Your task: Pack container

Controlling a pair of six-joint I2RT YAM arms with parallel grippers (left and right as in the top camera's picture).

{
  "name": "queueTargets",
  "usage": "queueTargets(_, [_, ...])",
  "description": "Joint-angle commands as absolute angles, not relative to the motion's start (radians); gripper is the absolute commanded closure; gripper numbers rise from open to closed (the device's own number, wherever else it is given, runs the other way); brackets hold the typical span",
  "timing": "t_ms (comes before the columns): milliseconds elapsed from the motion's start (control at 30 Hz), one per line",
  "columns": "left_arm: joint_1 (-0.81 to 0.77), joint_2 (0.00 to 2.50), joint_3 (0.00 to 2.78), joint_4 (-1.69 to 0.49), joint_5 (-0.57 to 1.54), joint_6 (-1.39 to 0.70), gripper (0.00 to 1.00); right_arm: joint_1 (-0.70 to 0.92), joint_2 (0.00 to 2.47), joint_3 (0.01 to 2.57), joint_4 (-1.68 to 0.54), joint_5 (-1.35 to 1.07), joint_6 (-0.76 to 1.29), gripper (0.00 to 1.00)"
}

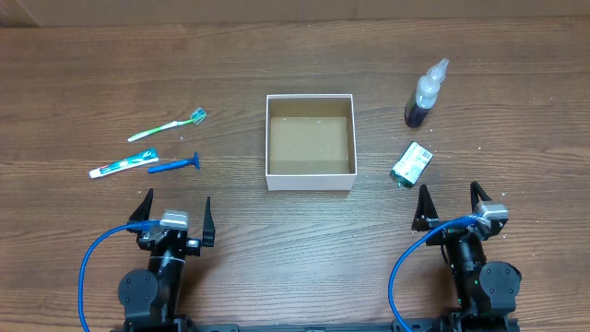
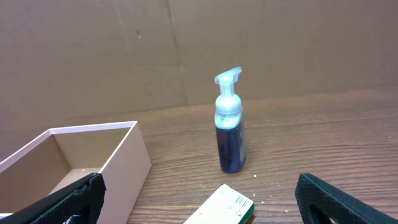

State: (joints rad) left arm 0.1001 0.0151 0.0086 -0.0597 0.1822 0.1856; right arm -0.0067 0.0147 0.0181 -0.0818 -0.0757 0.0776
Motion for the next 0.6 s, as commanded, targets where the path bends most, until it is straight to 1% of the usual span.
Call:
queueTargets(0, [0.106, 0.004, 0.005, -0.059, 0.176, 0.179, 0.00, -0.013, 0.003, 0.008, -0.071, -0.004, 0.075, 0.00])
queueTargets(67, [0.106, 0.004, 0.005, -0.059, 0.176, 0.179, 0.00, -0.013, 0.003, 0.009, -0.031, -0.035, 0.105, 0.00])
queueTargets(100, [0.106, 0.004, 0.005, -0.059, 0.176, 0.179, 0.00, -0.013, 0.003, 0.019, -0.015, -0.113, 0.105, 0.00])
queueTargets(167, [0.106, 0.004, 0.005, -0.059, 0.176, 0.179, 0.00, -0.013, 0.006, 0.057, -0.026, -0.192, 0.105, 0.00])
queueTargets(267, [0.106, 0.004, 0.005, -0.059, 0.176, 0.179, 0.00, -0.013, 0.067, 0.174, -0.056, -0.205, 0.104, 0.00])
queueTargets(333, [0.106, 0.004, 0.005, -0.059, 0.176, 0.179, 0.00, -0.013, 0.183, 0.319, -0.126, -0.206, 0.104, 0.00])
queueTargets(400, [0.106, 0.004, 0.005, -0.059, 0.176, 0.179, 0.00, -0.013, 0.364, 0.507, -0.235, -0.221, 0.095, 0.00])
queueTargets(533, [0.106, 0.004, 0.005, -0.059, 0.176, 0.179, 0.00, -0.013, 0.760, 0.918, -0.548, -0.267, 0.070, 0.00])
queueTargets(567, [0.106, 0.004, 0.005, -0.059, 0.176, 0.179, 0.00, -0.013, 0.885, 1.061, -0.671, -0.290, 0.070, 0.00])
